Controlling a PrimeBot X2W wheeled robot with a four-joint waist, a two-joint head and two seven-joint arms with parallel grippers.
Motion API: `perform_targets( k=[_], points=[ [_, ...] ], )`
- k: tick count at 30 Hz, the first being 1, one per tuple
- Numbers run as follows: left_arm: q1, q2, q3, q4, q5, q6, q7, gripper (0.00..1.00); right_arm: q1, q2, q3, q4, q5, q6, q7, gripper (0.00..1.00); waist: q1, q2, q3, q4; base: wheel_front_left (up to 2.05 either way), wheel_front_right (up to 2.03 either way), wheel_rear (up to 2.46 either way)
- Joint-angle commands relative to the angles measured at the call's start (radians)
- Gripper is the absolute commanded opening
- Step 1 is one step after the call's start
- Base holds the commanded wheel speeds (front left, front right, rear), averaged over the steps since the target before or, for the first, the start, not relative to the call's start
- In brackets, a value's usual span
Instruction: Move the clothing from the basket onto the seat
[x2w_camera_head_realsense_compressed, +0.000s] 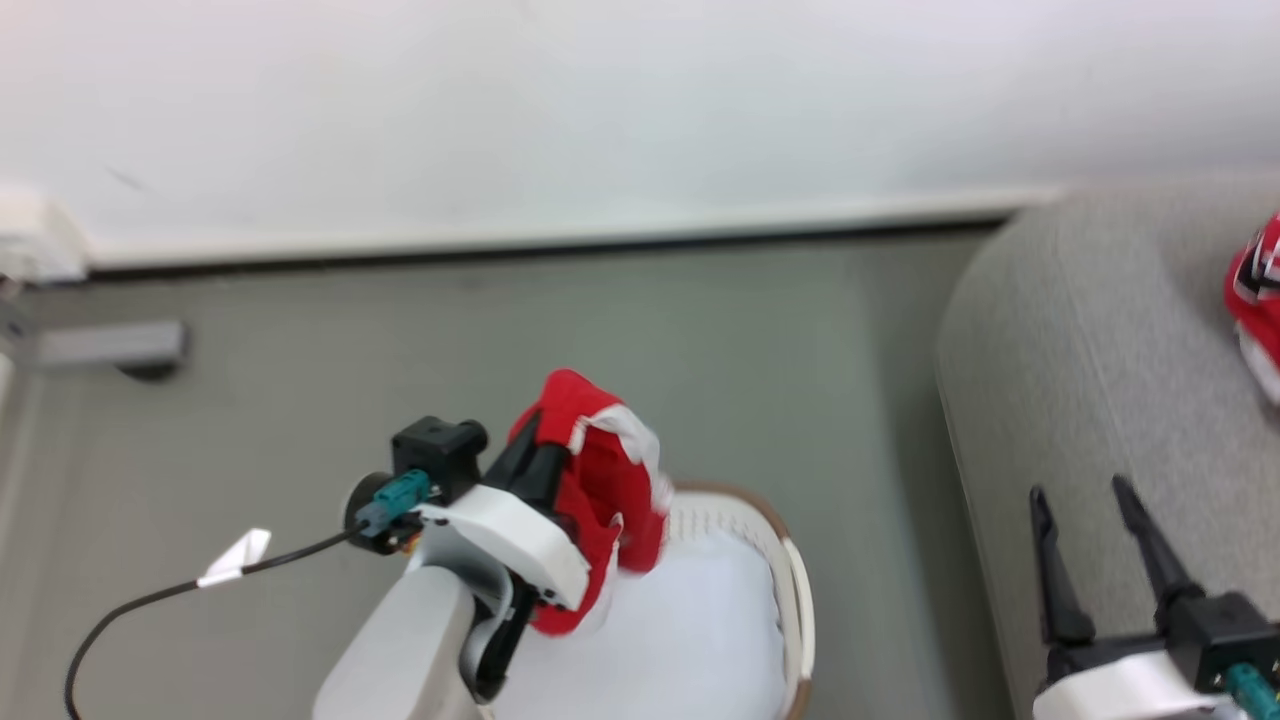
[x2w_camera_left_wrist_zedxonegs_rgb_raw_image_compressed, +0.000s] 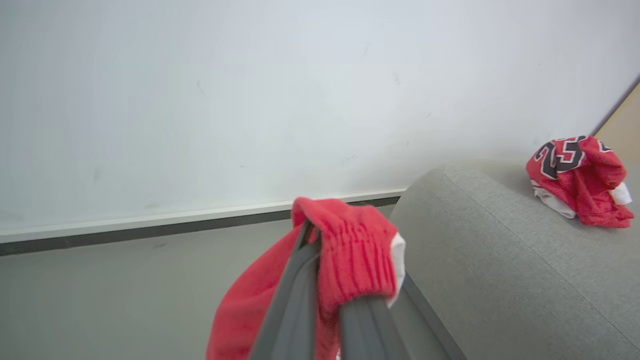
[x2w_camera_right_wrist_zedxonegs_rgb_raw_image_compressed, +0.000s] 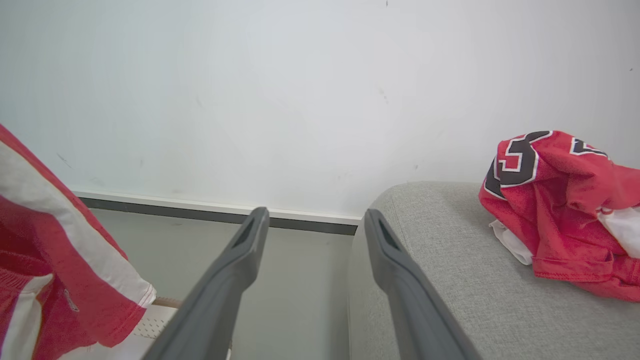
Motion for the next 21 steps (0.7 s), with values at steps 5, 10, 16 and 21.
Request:
perform_targets(
  k=[5,10,16,21],
  points=[
    [0.023,0.004,-0.025,-0.104,-0.031,-0.001,0.031,0.00,0.048,-0.002,0.025,0.014,0.015,-0.002,0.001,1.00,0.0003,0.0000,-0.140,0.059,0.00,0.00,0.00],
    [0.046,0.028,-0.024,-0.231,-0.037,0.006,0.077,0.00,0.060,-0.001,0.047,-0.001,0.010,-0.002,0.001,1.00,0.0003,0.0000,-0.176,0.053,0.00,0.00,0.00],
    [0.083,0.055,-0.034,-0.362,-0.042,0.022,0.142,0.00,0.013,-0.057,0.184,-0.049,0.048,-0.002,0.001,1.00,0.0003,0.0000,-0.192,0.037,0.00,0.00,0.00],
    [0.113,0.049,-0.053,-0.432,-0.050,0.030,0.167,0.00,-0.046,-0.171,0.355,-0.085,0.133,-0.002,0.001,1.00,0.0003,0.0000,-0.198,0.031,0.00,0.00,0.00]
  ],
)
